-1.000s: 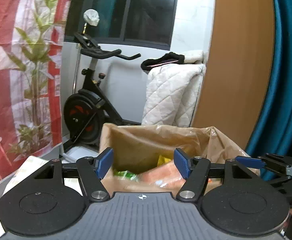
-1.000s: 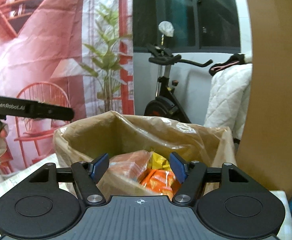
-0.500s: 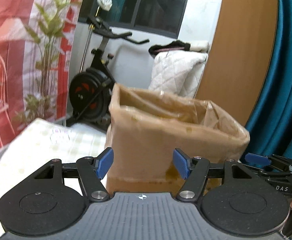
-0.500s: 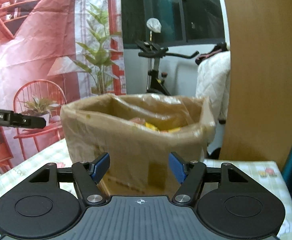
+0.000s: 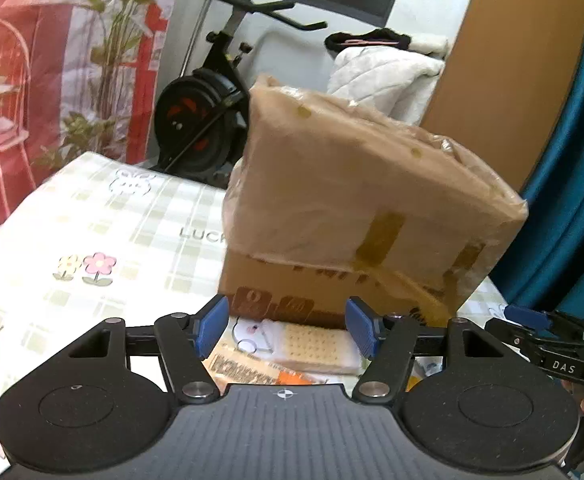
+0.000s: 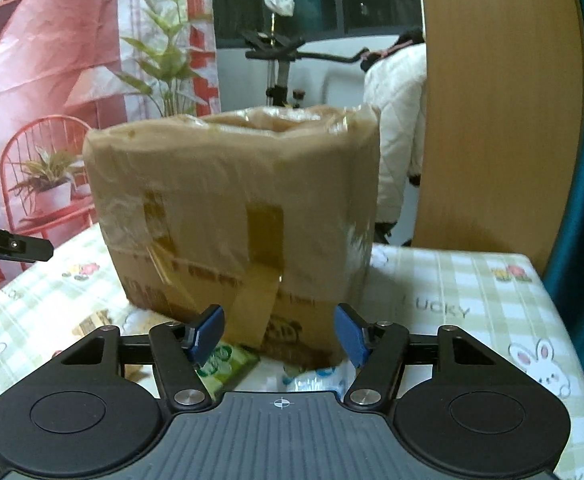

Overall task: Organize snacks
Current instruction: 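Move both grippers back to the snack pile, then close both grippers on the beige wafer bar package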

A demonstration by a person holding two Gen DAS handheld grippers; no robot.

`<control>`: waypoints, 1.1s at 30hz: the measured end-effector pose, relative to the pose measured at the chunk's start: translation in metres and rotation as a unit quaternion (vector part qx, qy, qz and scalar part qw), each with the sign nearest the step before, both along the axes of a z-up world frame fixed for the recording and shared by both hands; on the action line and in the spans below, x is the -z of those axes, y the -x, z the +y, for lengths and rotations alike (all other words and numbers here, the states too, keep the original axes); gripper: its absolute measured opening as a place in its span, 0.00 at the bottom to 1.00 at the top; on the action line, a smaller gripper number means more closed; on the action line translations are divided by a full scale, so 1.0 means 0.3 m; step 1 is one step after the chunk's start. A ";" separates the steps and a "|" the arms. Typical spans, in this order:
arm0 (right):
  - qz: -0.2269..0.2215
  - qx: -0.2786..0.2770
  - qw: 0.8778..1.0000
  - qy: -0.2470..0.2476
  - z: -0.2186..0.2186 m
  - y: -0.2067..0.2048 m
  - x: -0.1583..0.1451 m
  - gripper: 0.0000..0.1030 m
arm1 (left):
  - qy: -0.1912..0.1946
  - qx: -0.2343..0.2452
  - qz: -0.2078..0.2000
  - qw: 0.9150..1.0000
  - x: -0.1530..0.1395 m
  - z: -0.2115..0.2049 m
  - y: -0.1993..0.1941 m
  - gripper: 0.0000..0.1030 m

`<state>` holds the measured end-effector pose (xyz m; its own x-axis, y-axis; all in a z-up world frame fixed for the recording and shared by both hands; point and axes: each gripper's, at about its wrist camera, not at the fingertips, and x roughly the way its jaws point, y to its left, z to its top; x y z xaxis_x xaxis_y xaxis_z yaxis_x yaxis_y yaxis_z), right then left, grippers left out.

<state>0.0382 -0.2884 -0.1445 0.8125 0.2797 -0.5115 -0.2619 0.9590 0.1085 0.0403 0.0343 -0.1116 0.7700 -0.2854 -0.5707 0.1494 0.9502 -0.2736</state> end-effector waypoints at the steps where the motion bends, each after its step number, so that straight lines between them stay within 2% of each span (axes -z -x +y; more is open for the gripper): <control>1: 0.004 -0.002 1.000 -0.005 0.003 -0.001 0.009 0.57 | -0.001 -0.002 0.003 1.000 0.004 0.004 -0.001 0.65; 5: 0.021 -0.017 1.000 -0.011 0.042 -0.011 0.038 0.56 | -0.003 0.002 0.016 1.000 0.022 0.019 -0.007 0.65; 8: 0.040 -0.038 0.998 -0.020 0.100 -0.021 0.066 0.54 | -0.013 0.026 0.030 0.999 0.041 0.034 -0.027 0.60; 14: 0.086 -0.100 0.991 -0.025 0.260 -0.061 0.133 0.49 | -0.030 0.071 0.054 0.996 0.092 0.079 -0.083 0.58; 17: 0.110 -0.126 0.985 -0.031 0.348 -0.089 0.160 0.46 | -0.018 0.084 0.073 0.994 0.132 0.115 -0.123 0.58; 22: 0.136 -0.160 0.978 -0.008 0.463 -0.120 0.189 0.43 | -0.005 0.094 0.100 0.990 0.207 0.156 -0.169 0.56; 33: 0.170 -0.154 0.973 0.004 0.492 -0.144 0.214 0.38 | 0.021 0.111 0.117 0.987 0.303 0.165 -0.240 0.56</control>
<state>0.0814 -0.1408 -0.2086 0.4739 0.4784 -0.7393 -0.4875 0.8417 0.2322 0.1123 0.0839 -0.2027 0.5340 -0.4597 -0.7096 0.2800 0.8881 -0.3646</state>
